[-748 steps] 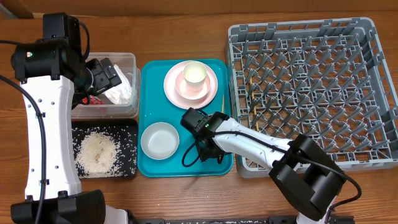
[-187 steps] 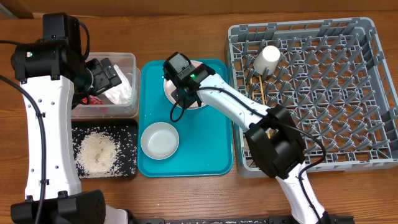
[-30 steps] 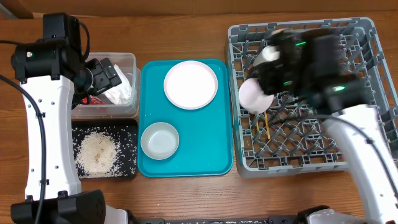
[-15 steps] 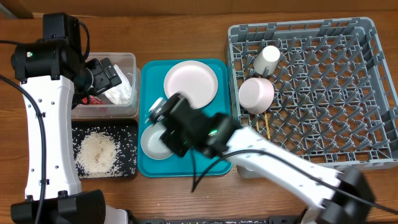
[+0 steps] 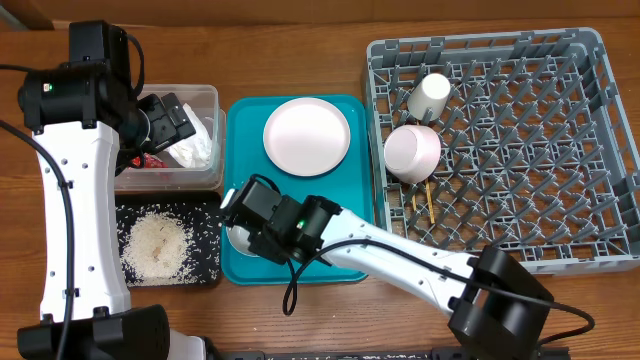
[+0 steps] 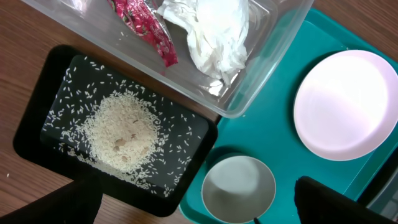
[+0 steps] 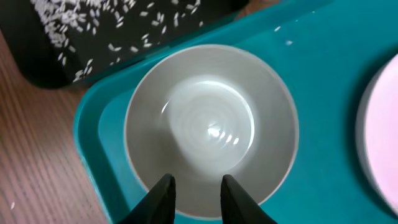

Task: Sort waste into correct bins and load items into the dishwasher
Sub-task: 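Reach the right gripper over the white bowl on the teal tray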

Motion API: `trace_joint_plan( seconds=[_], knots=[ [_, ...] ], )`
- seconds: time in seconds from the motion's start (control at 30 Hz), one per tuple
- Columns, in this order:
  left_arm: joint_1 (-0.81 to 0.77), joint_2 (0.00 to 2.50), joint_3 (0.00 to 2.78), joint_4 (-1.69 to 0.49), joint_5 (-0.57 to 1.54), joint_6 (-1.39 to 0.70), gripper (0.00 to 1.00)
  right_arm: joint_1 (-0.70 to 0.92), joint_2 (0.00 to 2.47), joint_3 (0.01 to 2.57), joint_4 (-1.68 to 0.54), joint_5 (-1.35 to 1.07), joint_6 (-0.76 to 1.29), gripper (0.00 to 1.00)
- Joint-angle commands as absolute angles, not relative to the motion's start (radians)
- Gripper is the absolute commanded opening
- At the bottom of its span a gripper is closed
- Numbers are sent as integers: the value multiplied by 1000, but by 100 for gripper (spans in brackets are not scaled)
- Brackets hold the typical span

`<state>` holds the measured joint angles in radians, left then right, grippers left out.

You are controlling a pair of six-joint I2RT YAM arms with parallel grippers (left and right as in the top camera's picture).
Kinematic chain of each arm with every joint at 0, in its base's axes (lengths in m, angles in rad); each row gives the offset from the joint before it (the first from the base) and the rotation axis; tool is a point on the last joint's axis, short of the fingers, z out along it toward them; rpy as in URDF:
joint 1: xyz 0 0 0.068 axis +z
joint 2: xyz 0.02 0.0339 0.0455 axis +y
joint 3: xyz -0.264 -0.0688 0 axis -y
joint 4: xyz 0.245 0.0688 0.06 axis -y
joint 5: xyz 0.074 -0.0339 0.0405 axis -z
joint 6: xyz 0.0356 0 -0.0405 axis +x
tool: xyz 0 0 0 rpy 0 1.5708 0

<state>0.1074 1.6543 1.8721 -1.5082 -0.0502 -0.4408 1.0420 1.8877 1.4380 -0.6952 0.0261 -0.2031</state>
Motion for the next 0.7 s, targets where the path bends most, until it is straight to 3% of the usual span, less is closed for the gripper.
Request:
trace_joint_plan(
  seconds=[0.0, 0.07, 0.67],
  knots=[
    [107, 1657, 1874, -1510, -59, -426, 100, 1026, 1887, 1415, -669, 36, -214, 16],
    [107, 1657, 1874, -1510, -59, -426, 100, 1024, 1903, 1414, -668, 36, -214, 4],
    [106, 1657, 1874, -1510, -59, -426, 100, 983, 1983, 1414, -648, 155, -244, 4]
  ],
)
